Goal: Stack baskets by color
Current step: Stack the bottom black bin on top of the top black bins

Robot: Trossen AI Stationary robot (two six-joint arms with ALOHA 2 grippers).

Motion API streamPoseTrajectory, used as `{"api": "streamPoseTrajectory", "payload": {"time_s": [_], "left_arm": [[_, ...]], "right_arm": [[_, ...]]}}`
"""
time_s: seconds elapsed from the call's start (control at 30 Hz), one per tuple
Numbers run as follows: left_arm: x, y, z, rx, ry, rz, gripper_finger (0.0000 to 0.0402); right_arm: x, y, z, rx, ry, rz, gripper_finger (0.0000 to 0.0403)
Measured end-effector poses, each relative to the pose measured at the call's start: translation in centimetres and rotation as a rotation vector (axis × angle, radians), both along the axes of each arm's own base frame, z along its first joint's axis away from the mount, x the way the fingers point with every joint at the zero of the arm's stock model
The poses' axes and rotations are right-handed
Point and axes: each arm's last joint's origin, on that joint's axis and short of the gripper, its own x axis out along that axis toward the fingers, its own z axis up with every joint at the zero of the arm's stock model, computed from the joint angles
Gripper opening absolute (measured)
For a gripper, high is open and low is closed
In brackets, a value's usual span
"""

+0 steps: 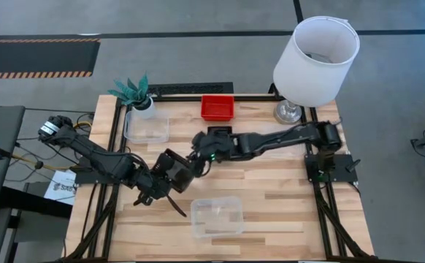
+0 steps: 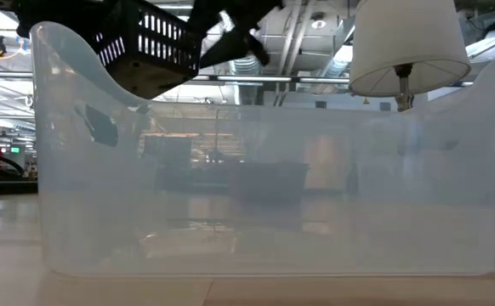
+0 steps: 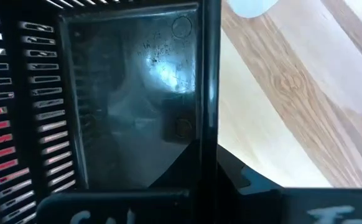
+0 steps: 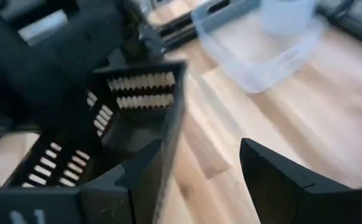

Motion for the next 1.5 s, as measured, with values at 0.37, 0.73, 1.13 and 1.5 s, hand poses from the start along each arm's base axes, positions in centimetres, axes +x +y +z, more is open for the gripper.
{"api": "streamPoseTrajectory", "payload": {"time_s": [0.37, 0.73, 1.13, 1.5], "left_arm": [[-0.1, 0.0, -0.1, -0.022, 0.006, 0.027, 0.0], [0.3, -0.2, 0.1, -0.056, -0.034, 0.037, 0.0022], [1.1, -0.3, 2.6, -0.021, -0.166, 0.08, 0.0241], [-4.1, 2.4, 7.5, -0.054, -0.245, 0.29, 0.0303]], "right_arm": [[2.6, 1.4, -3.9, 0.014, 0.149, 0.044, 0.0226], [3.2, 2.0, -4.7, 0.025, 0.146, 0.129, 0.0015], [2.7, 0.2, -5.4, 0.121, 0.237, 0.11, 0.0003], [-0.8, -1.8, -4.3, 0.032, 0.383, -0.181, 0.0001]]}}
